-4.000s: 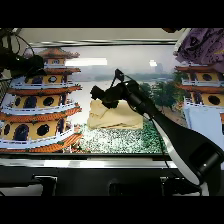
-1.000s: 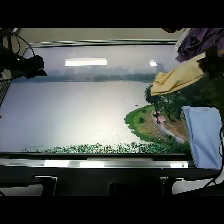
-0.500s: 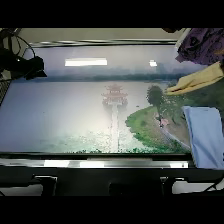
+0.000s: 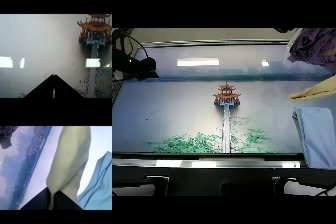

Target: Fold the clothes and pants, and hang the long-sleeved shirts on hangers.

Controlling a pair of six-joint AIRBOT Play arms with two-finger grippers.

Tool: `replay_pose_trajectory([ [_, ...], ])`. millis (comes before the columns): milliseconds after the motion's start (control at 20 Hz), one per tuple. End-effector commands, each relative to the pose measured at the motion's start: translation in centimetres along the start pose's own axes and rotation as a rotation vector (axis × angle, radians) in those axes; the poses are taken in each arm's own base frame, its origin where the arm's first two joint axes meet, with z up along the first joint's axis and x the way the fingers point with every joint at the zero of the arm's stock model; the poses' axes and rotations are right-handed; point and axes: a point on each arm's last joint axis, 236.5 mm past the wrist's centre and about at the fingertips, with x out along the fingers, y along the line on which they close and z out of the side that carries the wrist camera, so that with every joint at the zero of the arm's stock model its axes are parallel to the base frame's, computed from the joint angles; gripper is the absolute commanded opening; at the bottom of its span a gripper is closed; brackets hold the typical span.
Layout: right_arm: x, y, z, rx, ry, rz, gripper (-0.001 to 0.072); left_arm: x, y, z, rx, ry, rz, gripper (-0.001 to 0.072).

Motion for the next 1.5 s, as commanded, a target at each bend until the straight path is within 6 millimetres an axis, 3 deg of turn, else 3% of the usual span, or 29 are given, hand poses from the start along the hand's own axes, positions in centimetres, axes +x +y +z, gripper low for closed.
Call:
replay_pose_trajectory([
  [0,-1.1,-2.7,-0.4,-0.006,0.018,-0.109,0.0029,0.0,0.0,0.0,0.000,0.002,0.001,0.0019],
  [250,-1.9,-5.9,-2.4,-0.036,0.105,-0.245,0.0029,0.0,0.0,0.0,0.000,0.002,0.000,0.0019],
  [450,-3.1,-8.3,-2.4,-0.085,0.119,-0.347,0.0029,0.0,0.1,0.0,0.001,0.002,0.001,0.0019],
  [650,-3.0,-9.9,-3.8,-0.226,0.199,-0.400,0.0029,0.0,0.1,0.0,0.000,0.002,0.001,0.0019],
  [1050,-3.2,-18.4,-6.5,-0.379,0.262,-0.641,0.0031,0.0,0.1,0.0,0.000,0.002,0.001,0.0019],
  [1250,-3.2,-23.5,-9.7,-0.390,0.277,-0.722,0.0031,0.0,0.1,0.0,0.000,0.002,0.001,0.0019],
  [1450,-3.2,-27.7,-11.6,-0.401,0.280,-0.828,0.0031,0.0,0.1,0.0,-0.001,0.003,0.001,0.0019],
])
